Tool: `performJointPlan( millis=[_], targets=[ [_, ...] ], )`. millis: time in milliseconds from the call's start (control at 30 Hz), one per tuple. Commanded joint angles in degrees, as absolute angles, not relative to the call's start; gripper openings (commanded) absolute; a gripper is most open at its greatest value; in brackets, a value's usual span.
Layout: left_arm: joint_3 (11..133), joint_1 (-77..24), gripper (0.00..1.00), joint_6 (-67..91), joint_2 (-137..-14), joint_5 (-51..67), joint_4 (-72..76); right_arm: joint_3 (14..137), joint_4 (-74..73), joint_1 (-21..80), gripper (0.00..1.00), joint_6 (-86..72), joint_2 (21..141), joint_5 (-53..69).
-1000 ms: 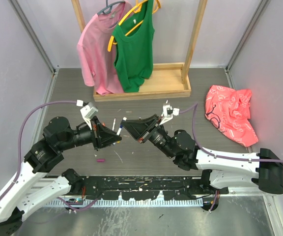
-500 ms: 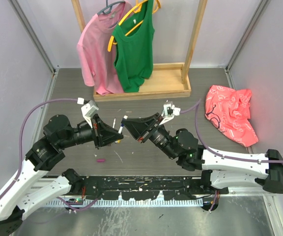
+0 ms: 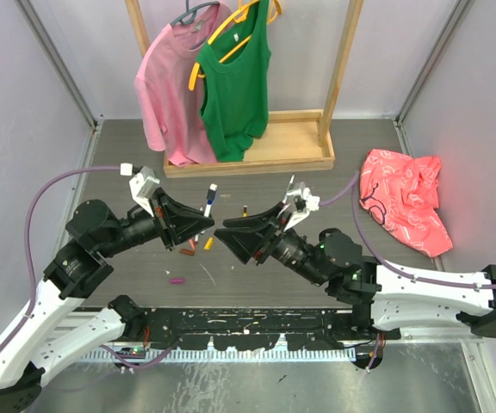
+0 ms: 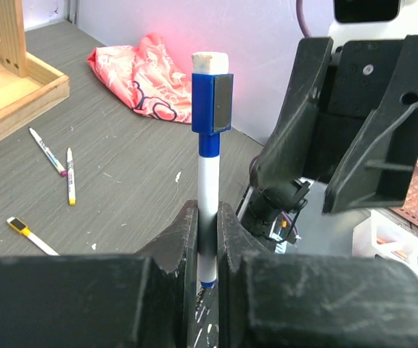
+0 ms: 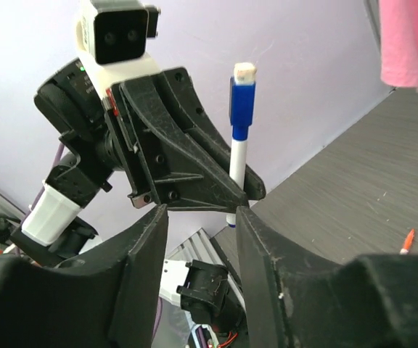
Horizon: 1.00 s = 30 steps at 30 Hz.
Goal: Insert the pens into the pen caps
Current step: Insert the pen cap onto the pen, then press the pen cap onto the pen.
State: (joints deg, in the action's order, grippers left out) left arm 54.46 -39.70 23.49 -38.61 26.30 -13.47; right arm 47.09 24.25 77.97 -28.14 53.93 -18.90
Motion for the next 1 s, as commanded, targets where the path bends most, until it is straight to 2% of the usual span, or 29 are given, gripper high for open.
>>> performJointPlan(
  millis=[0,200,300,500,733,967],
  targets=[
    [56.2,-39.6,0.0,23.1,-37.4,25.9,-9.8,48.1,23.1,78.0,0.5,-25.1,49.0,-21.3],
    [55.7,-39.6,0.0,24.0,-36.9,29.5,-9.6,52.7,18.3,78.0,0.56,-23.5,49.6,-25.2],
    [55.3,-39.6,0.0,24.3,-36.6,30.8,-9.3,55.4,18.1,78.0,0.62,-22.7,51.1,-27.3],
    [54.9,-39.5,0.0,24.6,-36.3,32.1,-9.4,60.6,17.8,76.6,0.68,-23.2,55.7,-25.5],
    [54.6,-39.5,0.0,25.0,-36.0,32.7,-8.8,62.6,18.9,68.5,0.66,-31.2,59.9,-13.5],
    [54.6,-39.5,0.0,24.9,-36.4,33.0,-9.4,63.6,19.1,67.6,0.62,-31.8,61.5,-8.9]
  ],
)
